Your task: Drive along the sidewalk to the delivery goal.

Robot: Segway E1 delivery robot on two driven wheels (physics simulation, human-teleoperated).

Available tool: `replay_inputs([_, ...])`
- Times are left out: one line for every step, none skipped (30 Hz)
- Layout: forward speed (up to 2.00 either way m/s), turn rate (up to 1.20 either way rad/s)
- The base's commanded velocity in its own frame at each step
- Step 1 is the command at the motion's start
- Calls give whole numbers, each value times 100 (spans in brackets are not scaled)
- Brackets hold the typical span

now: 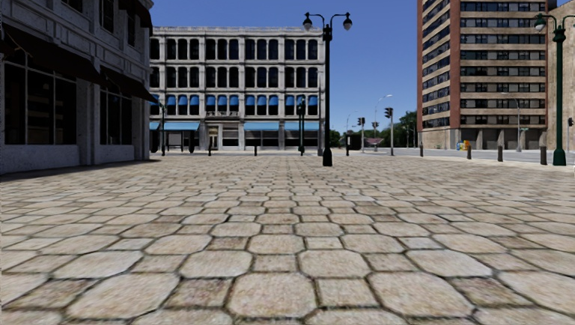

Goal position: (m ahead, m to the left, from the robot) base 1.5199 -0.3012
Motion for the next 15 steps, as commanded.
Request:
replay_inputs([200, -24])
replay_inputs([193, -15])
replay_inputs([193, -15])
replay_inputs([164, -10])
replay_inputs([136, -8])
replay_inputs([123, -7])
replay_inputs([112, -7])
replay_inputs([112, -7])
replay_inputs([106, -7])
replay_inputs([99, -7])
replay_inputs([94, -13])
replay_inputs([94, -13])
replay_inputs([91, -17])
replay_inputs([90, -18])
replay_inputs([89, -18])
